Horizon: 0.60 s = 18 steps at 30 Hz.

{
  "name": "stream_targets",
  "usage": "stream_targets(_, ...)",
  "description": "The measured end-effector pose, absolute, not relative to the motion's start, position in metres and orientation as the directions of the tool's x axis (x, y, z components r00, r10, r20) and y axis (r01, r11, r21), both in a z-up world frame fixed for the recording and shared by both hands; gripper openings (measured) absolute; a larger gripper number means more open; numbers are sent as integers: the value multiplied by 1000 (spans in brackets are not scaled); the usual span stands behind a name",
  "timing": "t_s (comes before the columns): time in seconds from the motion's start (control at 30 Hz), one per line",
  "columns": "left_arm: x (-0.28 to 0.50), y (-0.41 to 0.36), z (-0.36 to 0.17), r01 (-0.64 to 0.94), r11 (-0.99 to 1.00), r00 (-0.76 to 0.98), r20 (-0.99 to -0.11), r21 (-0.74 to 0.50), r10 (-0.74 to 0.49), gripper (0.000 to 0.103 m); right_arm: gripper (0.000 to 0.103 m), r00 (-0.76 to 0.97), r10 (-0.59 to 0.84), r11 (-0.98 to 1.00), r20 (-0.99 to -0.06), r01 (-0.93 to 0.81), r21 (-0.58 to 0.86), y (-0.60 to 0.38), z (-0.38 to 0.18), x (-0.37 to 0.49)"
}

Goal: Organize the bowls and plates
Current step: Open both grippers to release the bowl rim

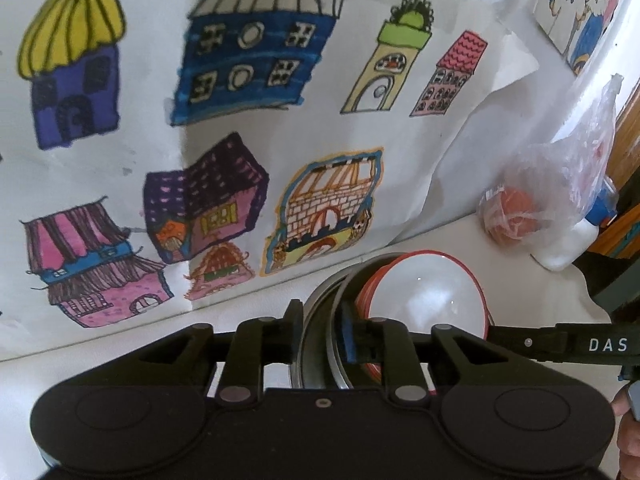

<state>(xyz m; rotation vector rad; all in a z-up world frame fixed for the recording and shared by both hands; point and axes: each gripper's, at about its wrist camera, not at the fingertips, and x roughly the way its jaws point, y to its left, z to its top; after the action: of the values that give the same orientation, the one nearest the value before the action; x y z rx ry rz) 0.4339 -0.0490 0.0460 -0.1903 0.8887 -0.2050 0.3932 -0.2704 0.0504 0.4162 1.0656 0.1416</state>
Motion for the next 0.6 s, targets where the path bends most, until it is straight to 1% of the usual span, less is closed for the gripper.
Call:
stream_targets(0.03, 432, -46, 48, 94, 964, 618, -744, -249, -253, 26, 53, 487, 308, 913, -817, 89, 397, -272, 52, 392)
stream_targets(0.07, 430, -45, 50, 93, 963, 622, -741, -252, -254, 32, 56, 491, 307, 913, -815, 90, 398, -273, 53, 390)
stream_targets(0.1, 429, -44, 52, 90, 963, 625, -738, -255, -254, 33, 59, 496, 308, 912, -812, 90, 401, -274, 54, 388)
stream_targets(0.13, 427, -44, 54, 87, 963, 630, -735, -254, -251, 34, 59, 500, 307, 911, -810, 90, 402, -274, 56, 386)
stream_targets(0.2, 423, -42, 58, 88, 963, 638, -728, -255, -251, 41, 63, 508, 301, 914, -807, 87, 396, -273, 61, 381)
stream_targets(0.27, 419, -41, 61, 84, 962, 645, -722, -260, -252, 44, 65, 516, 293, 917, -805, 88, 390, -272, 66, 377)
stream_targets(0.43, 405, -37, 74, 89, 961, 662, -705, -263, -254, 47, 71, 543, 282, 918, -791, 87, 387, -271, 81, 363)
stream_targets(0.5, 399, -36, 79, 88, 961, 673, -695, -264, -253, 54, 74, 554, 276, 920, -786, 84, 382, -270, 87, 356)
stream_targets(0.6, 388, -33, 88, 85, 961, 694, -677, -262, -246, 59, 78, 564, 261, 923, -784, 94, 374, -267, 97, 347)
